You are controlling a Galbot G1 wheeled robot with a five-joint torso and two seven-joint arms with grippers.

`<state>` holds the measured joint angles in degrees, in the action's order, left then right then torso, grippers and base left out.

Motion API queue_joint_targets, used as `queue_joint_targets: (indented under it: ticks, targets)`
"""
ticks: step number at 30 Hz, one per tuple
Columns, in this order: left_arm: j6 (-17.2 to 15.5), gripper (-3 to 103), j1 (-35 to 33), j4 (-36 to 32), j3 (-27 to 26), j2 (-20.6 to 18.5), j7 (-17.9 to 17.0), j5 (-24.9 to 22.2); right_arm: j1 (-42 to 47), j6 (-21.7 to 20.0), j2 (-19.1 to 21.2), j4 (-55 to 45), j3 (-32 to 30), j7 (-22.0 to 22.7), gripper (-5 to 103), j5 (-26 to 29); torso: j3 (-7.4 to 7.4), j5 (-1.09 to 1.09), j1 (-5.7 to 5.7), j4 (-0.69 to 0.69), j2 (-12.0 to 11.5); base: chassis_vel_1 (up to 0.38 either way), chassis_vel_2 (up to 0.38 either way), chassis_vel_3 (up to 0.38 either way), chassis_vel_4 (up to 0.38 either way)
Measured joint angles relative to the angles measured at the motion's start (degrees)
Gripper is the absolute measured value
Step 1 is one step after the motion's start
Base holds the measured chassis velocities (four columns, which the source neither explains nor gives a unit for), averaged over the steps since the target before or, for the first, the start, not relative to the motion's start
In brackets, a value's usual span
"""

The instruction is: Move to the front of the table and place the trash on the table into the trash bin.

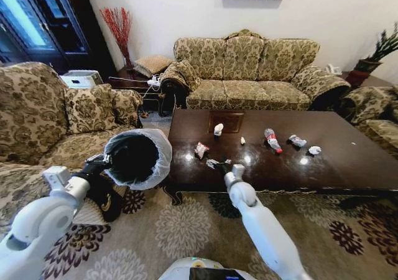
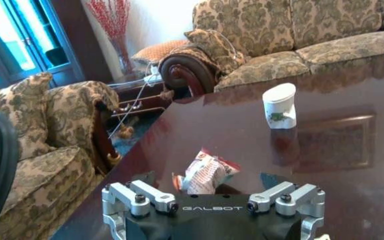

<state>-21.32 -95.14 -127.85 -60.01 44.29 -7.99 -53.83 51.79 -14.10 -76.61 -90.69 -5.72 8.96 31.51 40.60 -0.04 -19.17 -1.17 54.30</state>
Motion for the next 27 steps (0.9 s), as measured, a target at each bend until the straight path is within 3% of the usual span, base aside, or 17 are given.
queue_joint_targets:
  ticks: [14,27]
  targets:
    - [0.02,1,-0.32,1.53,0.44,-1.83,0.56,-0.24,-3.82,1.7,-3.63,5.87,1.9,0.16,100,-2.37,-0.01,0.03,0.02,0.0,0.0,0.0,0.0,0.0,0.0]
    - [0.19,1,-0.85,0.72,-0.27,-2.2,0.51,-0.55,-5.94,1.26,-8.1,11.45,2.89,4.58,100,-0.56,0.01,0.04,-0.04,0.01,-0.01,-0.055,0.061,0.057,-0.053]
